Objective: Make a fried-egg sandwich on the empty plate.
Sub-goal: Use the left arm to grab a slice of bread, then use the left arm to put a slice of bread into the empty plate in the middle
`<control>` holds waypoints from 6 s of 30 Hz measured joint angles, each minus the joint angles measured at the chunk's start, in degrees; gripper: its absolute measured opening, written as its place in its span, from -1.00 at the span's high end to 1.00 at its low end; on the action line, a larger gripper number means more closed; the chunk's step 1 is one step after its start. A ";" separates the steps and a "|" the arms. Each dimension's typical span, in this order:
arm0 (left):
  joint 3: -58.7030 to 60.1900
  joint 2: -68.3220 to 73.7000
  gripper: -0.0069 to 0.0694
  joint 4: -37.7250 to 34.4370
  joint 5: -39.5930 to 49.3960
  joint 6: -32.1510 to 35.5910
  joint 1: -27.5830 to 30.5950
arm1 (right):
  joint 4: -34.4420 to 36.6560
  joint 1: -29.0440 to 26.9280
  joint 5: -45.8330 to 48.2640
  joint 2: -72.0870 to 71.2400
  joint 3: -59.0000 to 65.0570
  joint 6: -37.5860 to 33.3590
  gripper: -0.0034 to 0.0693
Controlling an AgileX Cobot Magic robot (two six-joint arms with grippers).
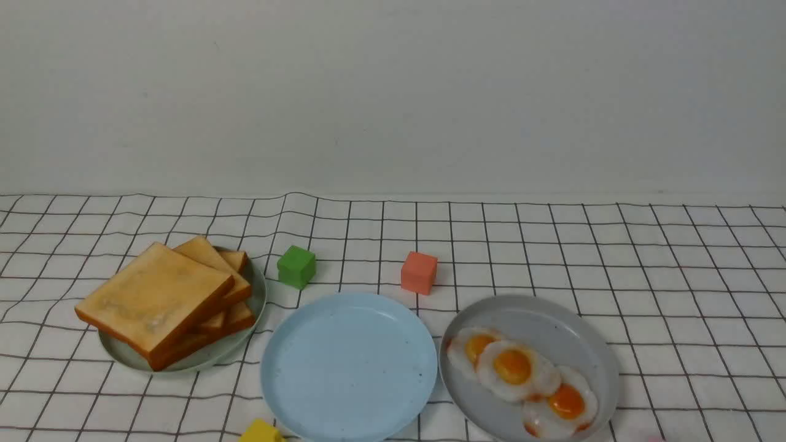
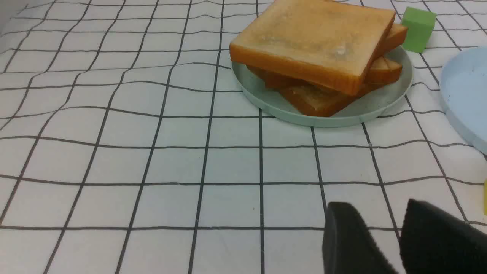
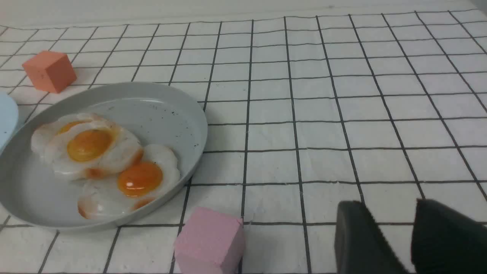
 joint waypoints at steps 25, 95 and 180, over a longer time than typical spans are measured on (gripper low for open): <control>0.00 0.00 0.19 0.08 0.00 0.00 0.00 | -4.02 0.00 0.00 0.00 0.00 0.00 0.24; -51.18 62.87 0.19 -18.98 24.95 -29.66 0.00 | 14.55 12.43 27.34 65.29 -58.50 2.46 0.24; -58.34 85.37 0.73 -68.81 20.88 52.79 19.54 | 37.07 21.10 37.06 73.79 -58.45 -28.42 0.24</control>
